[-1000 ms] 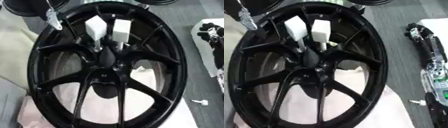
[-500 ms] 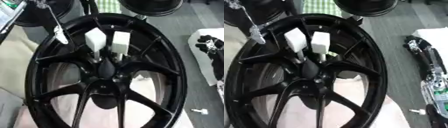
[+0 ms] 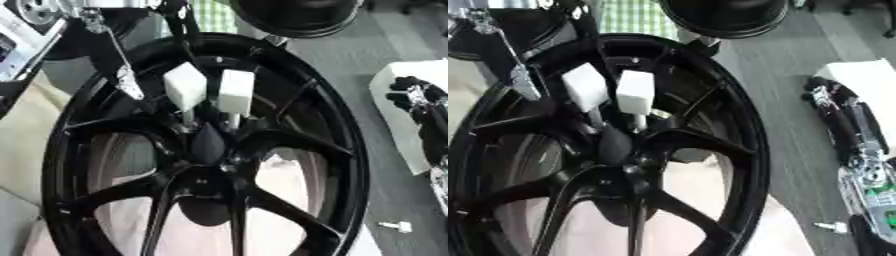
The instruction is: Pull the pin out of the wheel hub.
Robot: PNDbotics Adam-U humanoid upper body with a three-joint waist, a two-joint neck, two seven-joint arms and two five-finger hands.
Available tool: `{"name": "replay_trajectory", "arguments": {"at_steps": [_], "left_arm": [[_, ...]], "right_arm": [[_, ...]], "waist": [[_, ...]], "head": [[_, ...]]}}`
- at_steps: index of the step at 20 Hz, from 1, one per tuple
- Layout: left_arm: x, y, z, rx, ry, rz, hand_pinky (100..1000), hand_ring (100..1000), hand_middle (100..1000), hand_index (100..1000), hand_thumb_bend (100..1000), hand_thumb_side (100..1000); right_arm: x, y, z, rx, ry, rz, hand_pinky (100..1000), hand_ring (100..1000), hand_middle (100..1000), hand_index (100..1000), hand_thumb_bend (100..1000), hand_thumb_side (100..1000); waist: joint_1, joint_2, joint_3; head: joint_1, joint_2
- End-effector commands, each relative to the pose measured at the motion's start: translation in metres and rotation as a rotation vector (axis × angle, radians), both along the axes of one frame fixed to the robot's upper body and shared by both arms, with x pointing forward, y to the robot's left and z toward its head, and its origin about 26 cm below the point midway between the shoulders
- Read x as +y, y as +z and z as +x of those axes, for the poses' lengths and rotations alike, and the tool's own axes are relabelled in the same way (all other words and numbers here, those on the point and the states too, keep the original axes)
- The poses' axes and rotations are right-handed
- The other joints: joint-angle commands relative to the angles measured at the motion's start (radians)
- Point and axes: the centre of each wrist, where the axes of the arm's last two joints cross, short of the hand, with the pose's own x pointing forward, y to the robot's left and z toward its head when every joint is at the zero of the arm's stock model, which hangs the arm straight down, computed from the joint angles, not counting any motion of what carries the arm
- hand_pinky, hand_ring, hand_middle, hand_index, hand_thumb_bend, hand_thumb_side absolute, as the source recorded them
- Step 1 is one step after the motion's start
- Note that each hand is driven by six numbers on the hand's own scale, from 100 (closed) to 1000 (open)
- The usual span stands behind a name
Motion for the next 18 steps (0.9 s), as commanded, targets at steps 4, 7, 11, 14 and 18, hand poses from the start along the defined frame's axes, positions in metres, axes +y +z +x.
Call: {"name": "replay_trajectory", "arguments": {"at_steps": [4, 7, 11, 14, 18], "left_arm": [[-0.004, 0.008, -0.004, 0.000, -0.041, 0.048, 734, 589, 624, 745, 807, 110], [-0.002, 0.006, -0.002, 0.007, -0.034, 0.047, 734, 618, 619, 741, 788, 102], [-0.002, 0.004, 0.000, 0.015, -0.028, 0.048, 734, 633, 611, 732, 744, 100], [-0.001, 0.003, 0.001, 0.013, -0.022, 0.049, 734, 647, 612, 726, 723, 100], [0.000, 0.000, 0.004, 0.011, -0.010, 0.060, 729, 621, 600, 711, 661, 100]], "right_arm": [[0.001, 0.013, -0.001, -0.040, 0.012, -0.015, 897, 771, 724, 764, 143, 676], [0.002, 0.013, -0.001, -0.040, 0.016, -0.014, 897, 771, 724, 764, 145, 674], [0.002, 0.014, -0.001, -0.041, 0.019, -0.013, 897, 770, 724, 764, 144, 676], [0.003, 0.014, 0.000, -0.042, 0.021, -0.012, 897, 770, 724, 764, 145, 676], [0.004, 0.014, 0.000, -0.043, 0.023, -0.011, 897, 770, 724, 764, 145, 677]], "waist": [[-0.003, -0.020, -0.005], [-0.003, -0.020, -0.006], [-0.003, -0.019, -0.007], [-0.003, -0.018, -0.009], [-0.003, -0.016, -0.011]], "head": [[-0.004, 0.002], [-0.004, 0.002], [-0.002, 0.005], [-0.001, 0.005], [-0.002, 0.009]]}}
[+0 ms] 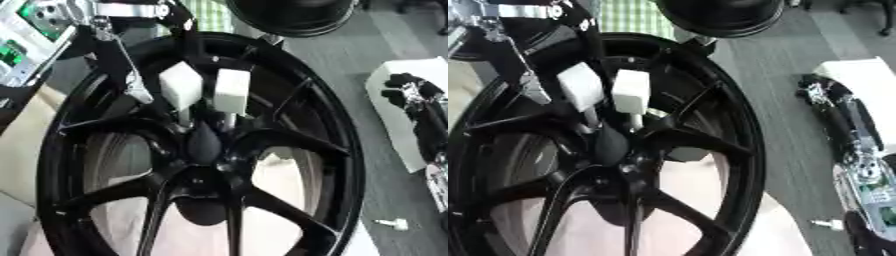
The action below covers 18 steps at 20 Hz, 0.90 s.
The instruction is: Pull the pin out of the wheel hub.
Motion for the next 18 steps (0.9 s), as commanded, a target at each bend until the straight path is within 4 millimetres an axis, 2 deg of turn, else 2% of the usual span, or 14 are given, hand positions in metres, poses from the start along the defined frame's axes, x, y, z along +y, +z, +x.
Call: {"name": "replay_trajectory", "arguments": {"at_steps": [1, 9, 18], "left_arm": [[0.0027, 0.0081, -0.0018, -0.036, -0.030, 0.042, 727, 615, 596, 707, 647, 100], [0.0017, 0.0042, 0.0003, -0.017, -0.034, 0.050, 719, 587, 568, 680, 569, 100], [0.0007, 0.0078, -0.0014, 0.015, -0.060, 0.059, 724, 597, 585, 698, 594, 100]], "right_arm": [[-0.0008, 0.0127, -0.0014, -0.037, 0.007, -0.013, 897, 770, 724, 764, 145, 677], [0.0001, 0.0133, -0.0010, -0.039, 0.009, -0.010, 897, 771, 724, 764, 147, 675], [0.0000, 0.0132, -0.0007, -0.038, 0.008, -0.010, 897, 770, 724, 765, 151, 674]], "waist": [[-0.004, -0.017, -0.003], [-0.005, -0.015, -0.006], [-0.005, -0.015, -0.005]], "head": [[0.001, 0.005], [0.005, 0.010], [0.004, 0.009]]}}
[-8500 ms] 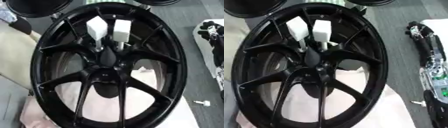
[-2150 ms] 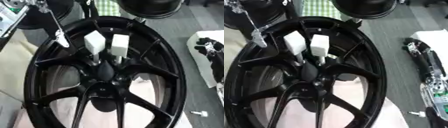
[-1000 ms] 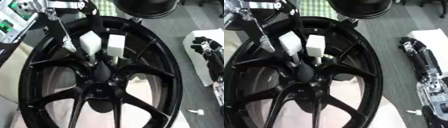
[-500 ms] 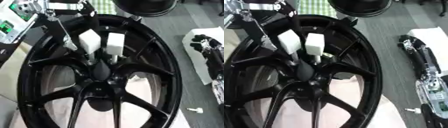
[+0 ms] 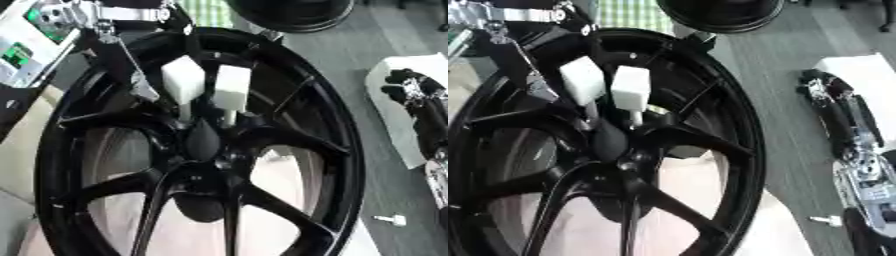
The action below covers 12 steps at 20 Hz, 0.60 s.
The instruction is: Pull the pin out of the wheel hub.
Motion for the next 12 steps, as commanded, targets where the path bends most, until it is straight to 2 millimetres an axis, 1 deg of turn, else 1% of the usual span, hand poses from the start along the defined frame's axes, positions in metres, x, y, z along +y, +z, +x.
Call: {"name": "replay_trajectory", "arguments": {"at_steps": [1, 5, 9, 12], "left_arm": [[0.0012, 0.0141, -0.0050, -0.037, -0.063, 0.067, 724, 598, 588, 700, 596, 100], [0.0019, 0.0153, -0.0052, -0.029, -0.058, 0.080, 724, 600, 590, 702, 592, 100], [0.0012, 0.0151, -0.0053, -0.031, -0.049, 0.101, 730, 616, 616, 720, 602, 100], [0.0014, 0.0165, -0.0050, -0.028, -0.045, 0.097, 726, 608, 603, 710, 588, 100]], "right_arm": [[-0.0010, 0.0121, -0.0013, -0.035, 0.005, -0.011, 897, 770, 724, 765, 151, 674], [-0.0013, 0.0119, -0.0013, -0.034, 0.005, -0.013, 897, 770, 724, 765, 152, 673], [-0.0020, 0.0116, -0.0015, -0.032, 0.003, -0.014, 897, 770, 723, 765, 153, 673], [-0.0024, 0.0113, -0.0016, -0.031, 0.002, -0.016, 897, 770, 723, 765, 154, 673]], "waist": [[-0.004, -0.020, 0.000], [-0.005, -0.020, 0.001], [-0.004, -0.020, 0.003], [-0.003, -0.021, 0.004]], "head": [[0.000, -0.003], [-0.001, -0.003], [-0.001, -0.001], [-0.001, -0.001]]}}
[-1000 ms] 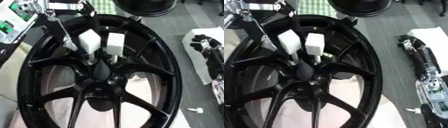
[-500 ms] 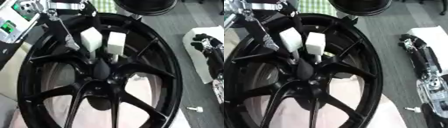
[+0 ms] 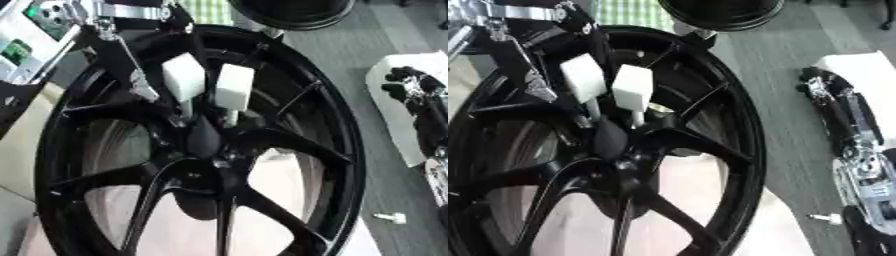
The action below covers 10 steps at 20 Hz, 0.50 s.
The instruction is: Pull the pin out of the wheel hub.
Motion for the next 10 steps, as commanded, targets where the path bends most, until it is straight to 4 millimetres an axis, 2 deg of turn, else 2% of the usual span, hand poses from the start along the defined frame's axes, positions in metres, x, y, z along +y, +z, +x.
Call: {"name": "replay_trajectory", "arguments": {"at_steps": [1, 5, 10], "left_arm": [[0.0042, 0.0165, -0.0041, -0.048, -0.053, 0.066, 723, 601, 593, 703, 575, 100], [0.0050, 0.0170, -0.0027, -0.025, -0.053, 0.042, 713, 579, 559, 678, 552, 100], [0.0050, 0.0183, -0.0029, -0.016, -0.050, 0.038, 712, 578, 562, 681, 555, 100]], "right_arm": [[-0.0024, 0.0113, -0.0016, -0.031, 0.002, -0.016, 897, 770, 723, 765, 154, 673], [-0.0021, 0.0114, -0.0015, -0.031, 0.003, -0.015, 897, 770, 723, 765, 155, 672], [-0.0025, 0.0111, -0.0015, -0.030, 0.001, -0.016, 897, 770, 723, 765, 156, 672]], "waist": [[-0.003, -0.021, 0.001], [-0.004, -0.022, 0.000], [-0.003, -0.022, 0.001]], "head": [[0.000, -0.002], [0.000, -0.005], [-0.001, -0.004]]}}
